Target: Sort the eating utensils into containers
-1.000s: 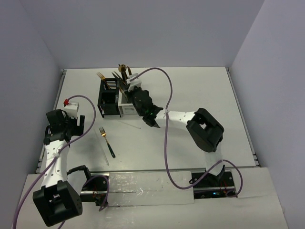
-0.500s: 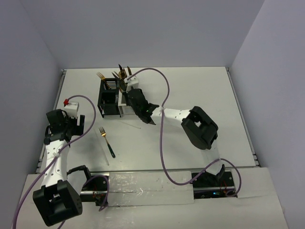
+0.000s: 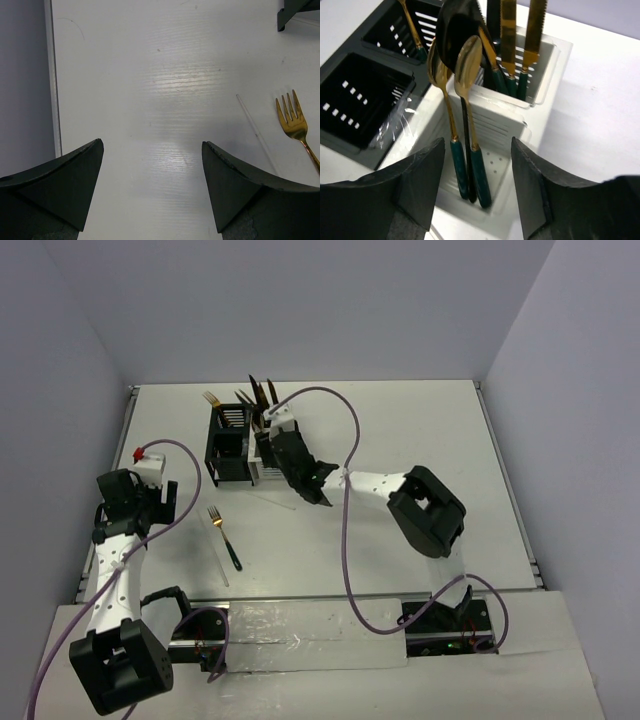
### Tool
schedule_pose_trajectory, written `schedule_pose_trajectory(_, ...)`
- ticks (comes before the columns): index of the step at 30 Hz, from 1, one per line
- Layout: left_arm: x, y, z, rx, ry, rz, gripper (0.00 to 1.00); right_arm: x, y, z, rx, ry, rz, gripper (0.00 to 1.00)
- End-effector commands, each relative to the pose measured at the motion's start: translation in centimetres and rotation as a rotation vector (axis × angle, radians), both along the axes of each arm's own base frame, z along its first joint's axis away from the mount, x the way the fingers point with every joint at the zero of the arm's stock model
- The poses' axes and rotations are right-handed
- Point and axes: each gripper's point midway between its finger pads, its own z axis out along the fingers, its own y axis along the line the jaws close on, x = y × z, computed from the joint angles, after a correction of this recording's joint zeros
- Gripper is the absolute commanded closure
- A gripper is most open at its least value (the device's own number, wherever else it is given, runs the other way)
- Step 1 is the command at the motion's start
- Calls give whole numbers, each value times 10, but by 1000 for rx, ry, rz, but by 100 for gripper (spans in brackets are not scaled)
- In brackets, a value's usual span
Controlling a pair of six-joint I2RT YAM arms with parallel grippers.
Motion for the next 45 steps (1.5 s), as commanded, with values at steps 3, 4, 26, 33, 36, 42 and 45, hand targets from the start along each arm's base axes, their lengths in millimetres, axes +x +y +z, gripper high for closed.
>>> schedule_pose_trajectory(3,6,4,16,21,-52,2,10,-40,5,70,-23,-126,50,36)
schedule_pose_trajectory(4,6,4,17,19,-54,2,10,-52,14,75,-50,-125,91,36)
schedule_pose_trajectory(26,6,0,24,-10,-63,7,10,-247,109,-100,-250,675,509,37)
schedule_pose_trajectory(33,6,0,24,-10,-62,7,10,-266,93,-116,-289,716,494,39)
schedule_pose_trajectory(36,6,-1,25,-15,-65,7,10,-272,93,-125,-312,728,499,41)
schedule_pose_trajectory(42,6,0,28,-14,-69,9,10,-267,88,-142,-357,731,443,75)
schedule_pose_trajectory(45,6,-2,31,-16,-73,4,10,-264,87,-142,-347,710,427,100)
